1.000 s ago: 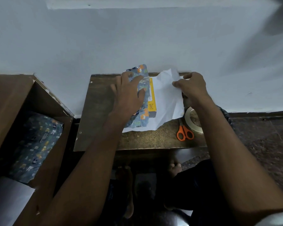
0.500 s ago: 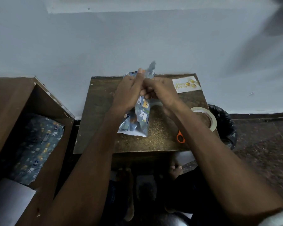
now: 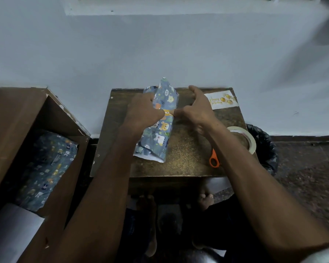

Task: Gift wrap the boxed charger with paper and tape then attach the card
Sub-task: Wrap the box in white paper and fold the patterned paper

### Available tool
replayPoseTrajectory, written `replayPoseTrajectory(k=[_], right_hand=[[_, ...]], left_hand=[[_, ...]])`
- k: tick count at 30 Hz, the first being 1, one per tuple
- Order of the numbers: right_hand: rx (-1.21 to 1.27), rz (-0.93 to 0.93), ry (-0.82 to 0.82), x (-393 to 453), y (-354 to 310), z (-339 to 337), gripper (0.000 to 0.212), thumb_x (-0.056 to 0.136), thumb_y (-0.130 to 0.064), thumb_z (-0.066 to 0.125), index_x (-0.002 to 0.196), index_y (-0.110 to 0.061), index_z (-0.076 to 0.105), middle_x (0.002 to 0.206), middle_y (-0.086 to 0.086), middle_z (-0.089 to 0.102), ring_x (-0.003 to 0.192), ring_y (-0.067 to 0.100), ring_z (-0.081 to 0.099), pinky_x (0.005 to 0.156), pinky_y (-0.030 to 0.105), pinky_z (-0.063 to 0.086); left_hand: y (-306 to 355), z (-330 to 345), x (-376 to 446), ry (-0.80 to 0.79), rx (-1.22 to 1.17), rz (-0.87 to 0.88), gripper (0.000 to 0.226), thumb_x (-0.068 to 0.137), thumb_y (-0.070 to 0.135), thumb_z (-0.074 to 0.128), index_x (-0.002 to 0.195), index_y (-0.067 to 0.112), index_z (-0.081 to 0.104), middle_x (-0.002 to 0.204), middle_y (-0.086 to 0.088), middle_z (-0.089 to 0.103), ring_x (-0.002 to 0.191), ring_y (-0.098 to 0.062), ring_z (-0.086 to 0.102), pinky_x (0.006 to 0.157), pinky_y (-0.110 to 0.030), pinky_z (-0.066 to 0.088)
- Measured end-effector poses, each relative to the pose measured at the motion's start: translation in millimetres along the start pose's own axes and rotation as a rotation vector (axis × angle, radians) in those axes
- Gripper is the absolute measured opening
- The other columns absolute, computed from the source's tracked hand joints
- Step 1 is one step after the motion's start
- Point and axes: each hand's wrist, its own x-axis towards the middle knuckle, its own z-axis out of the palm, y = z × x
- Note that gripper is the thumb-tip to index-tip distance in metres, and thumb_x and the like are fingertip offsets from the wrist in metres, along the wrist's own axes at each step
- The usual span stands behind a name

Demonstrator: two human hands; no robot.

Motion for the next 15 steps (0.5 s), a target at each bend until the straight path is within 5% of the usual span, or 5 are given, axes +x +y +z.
replayPoseTrajectory(k=[3,7,11,15], right_hand=[[0.112,0.001,-0.206,-3.3,0.1,-10.4,0.086,0.060,0.003,0.097,0.135,-0.015,0.059,0.128,0.000,0.071,0.109,0.009,0.071,0.089,0.038,0.063],[0.153,0.066,-0.439,-14.4,-1.5,-8.2,0.066,0.064,0.011,0.092,0.123,-0.002,0.065,0.112,0.012,0.078,0.101,0.028,0.077,0.078,0.037,0.065],[0.121,0.183,-0.566,-17.0,-8.3,-20.0,0.051,0.077,-0.004,0.089,0.122,0.003,0.066,0.107,0.017,0.079,0.073,0.019,0.077,0.058,0.023,0.062],[0.073,0.168,-0.683,-7.6,-8.8,-51.2,0.046,0.081,-0.029,0.082,0.115,0.001,0.070,0.105,0.018,0.077,0.059,0.014,0.070,0.044,0.018,0.049]], left_hand=[[0.6,-3.8,-1.9,-0.029,-0.073,0.019,0.023,0.080,0.017,0.077,0.102,0.016,0.068,0.090,-0.001,0.066,0.084,-0.023,0.059,0.072,-0.031,0.040],[2.9,-1.4,-2.2,-0.053,-0.012,0.061,0.033,0.077,0.012,0.073,0.108,0.024,0.072,0.093,0.005,0.068,0.092,-0.022,0.062,0.091,-0.034,0.045],[-4.6,6.5,-1.3,-0.082,-0.009,0.155,0.027,0.068,0.020,0.063,0.092,0.019,0.075,0.106,0.003,0.077,0.104,-0.022,0.069,0.111,-0.044,0.044],[-19.4,12.1,-3.1,-0.158,-0.251,0.309,0.042,0.066,0.000,0.055,0.088,0.020,0.084,0.108,0.002,0.080,0.101,-0.016,0.074,0.090,-0.037,0.061]])
